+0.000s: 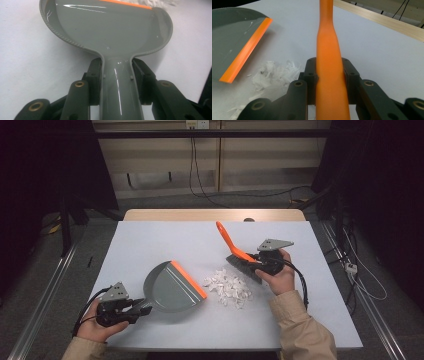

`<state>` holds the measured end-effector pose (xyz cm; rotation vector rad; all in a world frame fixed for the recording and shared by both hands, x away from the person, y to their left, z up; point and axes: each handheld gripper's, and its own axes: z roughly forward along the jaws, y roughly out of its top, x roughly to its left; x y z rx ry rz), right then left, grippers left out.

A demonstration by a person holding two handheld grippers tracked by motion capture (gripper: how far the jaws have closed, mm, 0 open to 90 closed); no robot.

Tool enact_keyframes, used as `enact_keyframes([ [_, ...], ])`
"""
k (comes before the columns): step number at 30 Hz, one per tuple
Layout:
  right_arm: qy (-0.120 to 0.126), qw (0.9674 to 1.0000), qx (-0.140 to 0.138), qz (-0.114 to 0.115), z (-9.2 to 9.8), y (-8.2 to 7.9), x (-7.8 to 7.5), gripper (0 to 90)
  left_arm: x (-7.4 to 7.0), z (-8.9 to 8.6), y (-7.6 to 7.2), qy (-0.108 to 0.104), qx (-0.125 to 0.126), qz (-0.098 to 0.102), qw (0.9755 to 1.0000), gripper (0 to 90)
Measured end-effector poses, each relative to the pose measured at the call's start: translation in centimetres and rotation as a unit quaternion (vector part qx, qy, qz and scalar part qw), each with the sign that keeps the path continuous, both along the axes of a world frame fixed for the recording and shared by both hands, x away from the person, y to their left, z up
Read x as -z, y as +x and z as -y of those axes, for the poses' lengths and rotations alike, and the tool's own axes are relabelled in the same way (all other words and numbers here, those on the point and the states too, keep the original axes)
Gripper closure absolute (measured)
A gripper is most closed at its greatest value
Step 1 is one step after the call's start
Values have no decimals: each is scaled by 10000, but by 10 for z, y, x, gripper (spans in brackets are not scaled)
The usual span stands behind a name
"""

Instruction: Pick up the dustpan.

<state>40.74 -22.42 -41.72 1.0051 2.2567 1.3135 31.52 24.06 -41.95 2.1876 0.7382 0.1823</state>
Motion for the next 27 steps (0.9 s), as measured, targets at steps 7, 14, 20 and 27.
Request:
enact_keyframes([
  [7,-17,10000,27,-42,1,1,3,714,2,-1,-4,1,131,-80,9999,627],
  [14,-43,10000,53,-61,1,1,4,714,8,0,-2,16,240,-237,9994,626],
  [20,-75,9999,88,-85,1,1,6,714,13,0,2,-27,214,-282,9994,623],
  [27,-115,9999,57,-101,-1,1,6,714,14,3,2,198,205,-154,9995,618],
])
